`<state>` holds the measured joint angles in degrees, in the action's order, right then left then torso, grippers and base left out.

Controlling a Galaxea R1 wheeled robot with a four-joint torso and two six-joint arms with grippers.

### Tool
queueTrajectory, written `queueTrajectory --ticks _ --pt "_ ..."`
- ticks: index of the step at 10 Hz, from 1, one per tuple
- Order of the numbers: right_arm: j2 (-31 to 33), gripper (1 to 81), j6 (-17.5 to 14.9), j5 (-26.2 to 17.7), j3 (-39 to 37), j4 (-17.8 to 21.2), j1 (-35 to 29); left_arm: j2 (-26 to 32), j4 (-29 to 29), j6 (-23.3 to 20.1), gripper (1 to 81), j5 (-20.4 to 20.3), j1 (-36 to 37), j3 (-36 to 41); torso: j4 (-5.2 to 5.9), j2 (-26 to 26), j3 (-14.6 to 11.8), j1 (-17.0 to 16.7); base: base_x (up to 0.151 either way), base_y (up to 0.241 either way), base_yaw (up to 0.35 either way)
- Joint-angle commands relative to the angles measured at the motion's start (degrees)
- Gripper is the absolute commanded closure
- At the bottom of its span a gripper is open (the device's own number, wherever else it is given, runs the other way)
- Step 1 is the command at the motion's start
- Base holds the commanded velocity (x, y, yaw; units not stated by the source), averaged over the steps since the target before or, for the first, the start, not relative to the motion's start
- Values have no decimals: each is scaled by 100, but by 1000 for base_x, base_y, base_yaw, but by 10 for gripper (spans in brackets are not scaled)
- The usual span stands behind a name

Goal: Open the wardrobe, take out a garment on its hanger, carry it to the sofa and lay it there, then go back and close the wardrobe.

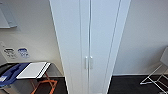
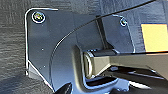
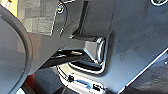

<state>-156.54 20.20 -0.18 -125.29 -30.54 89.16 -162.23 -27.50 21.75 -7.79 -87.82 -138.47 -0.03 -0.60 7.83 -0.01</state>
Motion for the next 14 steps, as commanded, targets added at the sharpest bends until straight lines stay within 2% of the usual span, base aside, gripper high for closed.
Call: queueTrajectory --ticks 1,14 --pt "94 10 2 -254 138 -75 -174 51 -97 -4 10 225 146 57 0 0 -2 1 0 0 0" --pt "103 10 2 -237 129 -75 -166 50 -97 -4 10 225 146 57 0 0 -2 3 72 0 0"
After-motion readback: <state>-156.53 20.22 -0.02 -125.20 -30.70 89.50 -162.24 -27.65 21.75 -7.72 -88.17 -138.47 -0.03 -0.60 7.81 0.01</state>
